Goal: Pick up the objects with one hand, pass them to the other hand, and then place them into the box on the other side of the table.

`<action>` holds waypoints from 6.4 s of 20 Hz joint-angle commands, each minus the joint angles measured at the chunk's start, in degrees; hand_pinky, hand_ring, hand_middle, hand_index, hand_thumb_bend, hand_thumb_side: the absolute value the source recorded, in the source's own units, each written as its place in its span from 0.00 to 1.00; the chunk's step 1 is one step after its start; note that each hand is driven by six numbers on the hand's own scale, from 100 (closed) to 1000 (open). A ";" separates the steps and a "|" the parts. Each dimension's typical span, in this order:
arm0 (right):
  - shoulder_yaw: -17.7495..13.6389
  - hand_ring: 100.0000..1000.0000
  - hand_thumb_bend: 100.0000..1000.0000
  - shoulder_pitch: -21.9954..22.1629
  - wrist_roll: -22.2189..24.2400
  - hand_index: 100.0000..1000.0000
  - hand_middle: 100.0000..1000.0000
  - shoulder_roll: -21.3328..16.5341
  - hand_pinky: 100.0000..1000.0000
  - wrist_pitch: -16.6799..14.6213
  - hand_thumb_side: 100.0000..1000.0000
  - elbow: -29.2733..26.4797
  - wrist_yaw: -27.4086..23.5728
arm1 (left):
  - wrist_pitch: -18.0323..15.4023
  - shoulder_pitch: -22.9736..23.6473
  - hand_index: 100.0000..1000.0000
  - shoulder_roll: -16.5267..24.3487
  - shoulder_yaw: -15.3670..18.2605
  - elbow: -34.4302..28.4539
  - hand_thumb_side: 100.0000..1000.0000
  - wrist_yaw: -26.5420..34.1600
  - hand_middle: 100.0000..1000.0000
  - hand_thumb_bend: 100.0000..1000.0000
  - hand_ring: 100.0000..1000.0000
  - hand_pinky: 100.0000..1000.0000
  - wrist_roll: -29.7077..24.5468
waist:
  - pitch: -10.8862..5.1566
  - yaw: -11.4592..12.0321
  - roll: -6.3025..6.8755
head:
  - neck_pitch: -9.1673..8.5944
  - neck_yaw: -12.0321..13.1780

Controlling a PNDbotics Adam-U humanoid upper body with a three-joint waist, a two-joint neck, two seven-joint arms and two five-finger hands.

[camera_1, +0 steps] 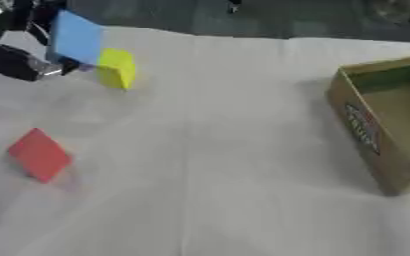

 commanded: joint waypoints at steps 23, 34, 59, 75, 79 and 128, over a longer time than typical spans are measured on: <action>-0.39 0.74 0.00 -0.50 0.00 0.77 0.75 -1.89 1.00 -0.37 0.55 -1.02 -0.64 | 0.77 4.35 0.52 -13.22 -3.34 -4.89 0.00 1.70 0.38 0.00 0.57 0.54 3.15 | -0.70 -0.16 -0.74 | 0.95 -4.54; -0.23 0.74 0.00 -0.52 0.15 0.77 0.75 -1.61 1.00 -0.56 0.55 -1.03 -0.53 | -2.42 4.96 0.52 -15.51 -5.35 -3.80 0.00 4.99 0.38 0.00 0.56 0.53 5.71 | -0.47 -0.32 -1.22 | 0.14 -3.33; 3.37 0.76 0.00 -2.26 3.03 0.78 0.77 -3.72 0.99 -1.90 0.48 -3.60 3.21 | -5.47 5.50 0.52 -17.67 -7.65 -2.80 0.00 4.48 0.38 0.00 0.56 0.53 5.11 | -0.85 -0.91 -2.03 | 0.72 -3.09; 18.26 0.78 0.00 -12.24 16.11 0.80 0.79 -11.87 0.96 -5.94 0.17 -7.44 12.09 | -6.97 6.92 0.51 -18.86 -7.13 1.12 0.00 0.01 0.38 0.00 0.56 0.53 6.91 | -2.65 -1.66 -2.63 | 1.74 -3.18; 20.95 0.78 0.00 -15.16 19.87 0.80 0.79 -10.78 0.96 -6.21 0.14 -6.92 13.89 | -7.38 7.50 0.51 -19.33 -6.83 1.11 0.00 -0.71 0.38 0.00 0.56 0.53 7.71 | -2.92 -1.71 -2.69 | 1.78 -2.95; 33.36 0.81 0.02 -33.50 35.43 0.86 0.83 1.40 0.99 -13.06 0.04 5.99 31.20 | -6.90 7.48 0.52 -30.74 -5.84 3.37 0.00 -6.85 0.38 0.00 0.57 0.52 6.95 | -4.10 -0.55 -3.74 | 2.94 -3.85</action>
